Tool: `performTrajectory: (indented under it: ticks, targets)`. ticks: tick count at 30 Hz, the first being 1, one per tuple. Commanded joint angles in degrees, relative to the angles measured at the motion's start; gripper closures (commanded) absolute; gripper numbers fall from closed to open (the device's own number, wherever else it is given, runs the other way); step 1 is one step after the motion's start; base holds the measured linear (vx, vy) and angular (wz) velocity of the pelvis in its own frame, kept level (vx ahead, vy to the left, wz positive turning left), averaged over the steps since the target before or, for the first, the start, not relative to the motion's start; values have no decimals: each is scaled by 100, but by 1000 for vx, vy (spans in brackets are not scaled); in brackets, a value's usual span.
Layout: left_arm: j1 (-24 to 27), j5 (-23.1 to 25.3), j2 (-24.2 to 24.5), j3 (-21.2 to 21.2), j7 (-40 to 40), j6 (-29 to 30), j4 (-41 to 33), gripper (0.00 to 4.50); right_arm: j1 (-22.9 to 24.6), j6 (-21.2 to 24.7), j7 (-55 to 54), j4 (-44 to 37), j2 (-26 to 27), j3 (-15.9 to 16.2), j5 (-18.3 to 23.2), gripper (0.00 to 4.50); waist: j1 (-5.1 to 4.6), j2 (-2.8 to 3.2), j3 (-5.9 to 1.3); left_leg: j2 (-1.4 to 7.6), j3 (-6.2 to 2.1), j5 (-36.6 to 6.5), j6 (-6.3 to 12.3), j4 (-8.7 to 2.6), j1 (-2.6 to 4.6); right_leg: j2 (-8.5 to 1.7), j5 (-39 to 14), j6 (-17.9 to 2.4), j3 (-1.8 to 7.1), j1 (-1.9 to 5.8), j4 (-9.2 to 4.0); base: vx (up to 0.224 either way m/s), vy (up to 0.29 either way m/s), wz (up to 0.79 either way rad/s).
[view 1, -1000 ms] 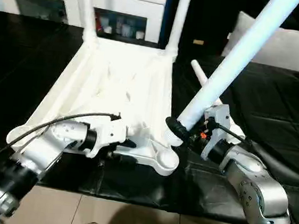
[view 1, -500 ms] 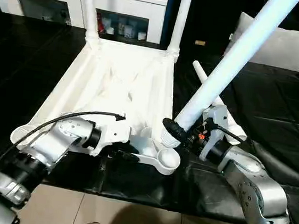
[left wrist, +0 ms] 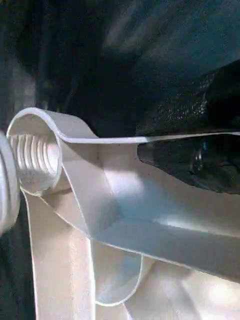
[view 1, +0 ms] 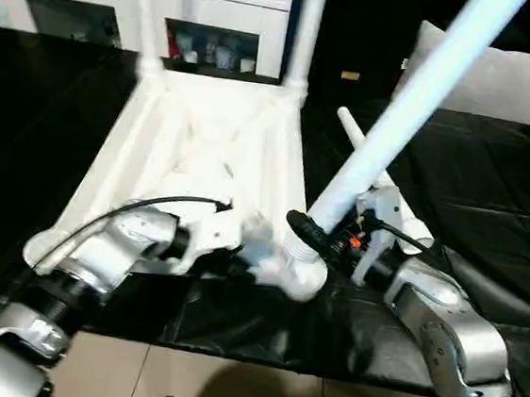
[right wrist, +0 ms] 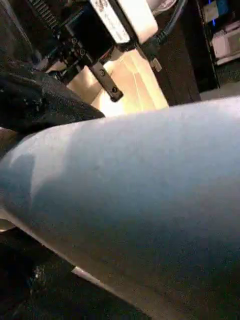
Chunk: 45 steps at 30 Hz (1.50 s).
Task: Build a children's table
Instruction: Insert table leg to table base
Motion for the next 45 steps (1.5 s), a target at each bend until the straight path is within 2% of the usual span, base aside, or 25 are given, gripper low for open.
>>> performTrajectory:
  ticks: [1, 4, 10, 13, 14, 16, 17, 18, 21, 26, 27, 29, 31, 36, 41, 45]
  targets:
    - [119, -62, -48, 253, 354, 181, -72, 450, -165, -93, -121, 23, 40, 9, -117, 255, 31, -1, -371, 189, -31, -1625, -259, -465, 75, -396, -1894, -884, 184, 225, -491, 0, 0, 0]
    - [152, -2, -130, 307, 493, 359, -196, 450, -259, 36, -144, 106, 46, -4, -73, 255, 16, 15, -385, 195, -28, -1519, -228, -460, 74, -381, -1678, -931, 182, 232, -473, 0, 0, 0]
    - [210, 161, -153, 217, 597, 202, -269, 450, -376, 208, -30, 227, -24, -32, 1, 255, 27, 2, -394, 190, -12, -1352, -155, -447, 64, -373, -1350, -992, 181, 251, -457, 0, 0, 0]
    - [270, 264, -105, 181, 601, 194, -401, 450, -468, 237, 129, 303, -96, 11, 17, 255, 27, 32, -389, 198, -17, -1471, -175, -452, 72, -377, -1474, -978, 179, 245, -469, 0, 0, 0]
    - [284, 239, -105, 200, 567, 200, -432, 450, -494, 275, 162, 327, -119, 18, 30, 255, 32, 60, -390, 198, -23, -1470, -187, -454, 74, -379, -1463, -981, 180, 243, -465, 0, 0, 0]
    - [294, 210, -107, 222, 534, 227, -456, 450, -521, 338, 214, 357, -153, 25, 68, 255, 26, 39, -389, 191, -20, -1474, -189, -456, 74, -367, -1439, -987, 177, 243, -464, 0, 0, 0]
    - [290, 192, -104, 232, 505, 234, -455, 450, -553, 373, 304, 391, -208, 32, 94, 255, 37, 74, -395, 196, -24, -1474, -192, -450, 85, -373, -1393, -1001, 179, 238, -455, 0, 0, 0]
    - [284, 178, -104, 245, 473, 240, -450, 450, -590, 408, 410, 432, -269, 36, 118, 255, 36, 49, -397, 197, -19, -1462, -180, -445, 78, -369, -1315, -1023, 178, 250, -458, 0, 0, 0]
    - [282, 190, -111, 246, 437, 186, -442, 450, -643, 406, 609, 463, -347, 28, 176, 255, 46, 27, -403, 193, -10, -1337, -135, -436, 68, -373, -1154, -1077, 173, 262, -439, 0, 0, 0]
    - [276, 256, -93, 213, 418, 139, -405, 450, -754, 557, 897, 531, -618, 211, 69, 255, 44, -39, -395, 195, -2, -1282, -89, -432, 66, -373, -1298, -1057, 168, 272, -449, 0, 0, 0]
    - [268, 261, -93, 215, 421, 132, -395, 450, -767, 549, 883, 564, -621, 200, 61, 255, 54, -20, -387, 201, 3, -1273, -84, -431, 70, -383, -1375, -1031, 177, 253, -460, 0, 0, 0]
    - [251, 250, -95, 227, 408, 130, -379, 450, -815, 622, 819, 676, -584, 125, 105, 255, 56, -30, -397, 196, 3, -1243, -77, -424, 65, -389, -1403, -1027, 175, 255, -457, 0, 0, 0]
    - [236, 239, -61, 231, 333, -70, -386, 450, -863, 529, 878, 863, -640, 237, -68, 255, 48, -36, -396, 193, 3, -1233, -80, -425, 59, -383, -1412, -1042, 168, 253, -460, 0, 0, 0]
    - [233, 206, -63, 241, 274, -195, -404, 450, -947, 553, 974, 1041, -621, 349, -104, 255, 58, -36, -411, 195, 12, -1076, -39, -410, 50, -377, -1112, -1076, 168, 266, -428, 0, 0, 0]
    - [226, 178, -69, 241, 203, -260, -402, 450, -1082, 463, 1004, 1357, -600, 436, -229, 255, 46, -38, -403, 193, 18, -1155, -69, -410, 57, -379, -1289, -1079, 168, 254, -443, 0, 0, 0]
    - [230, 121, -74, 229, 96, -322, -440, 450, -1196, 429, 1136, 1675, -599, 520, -288, 255, 47, -36, -408, 197, 20, -1134, -55, -407, 60, -376, -1217, -1090, 165, 256, -433, 0, 0, 0]
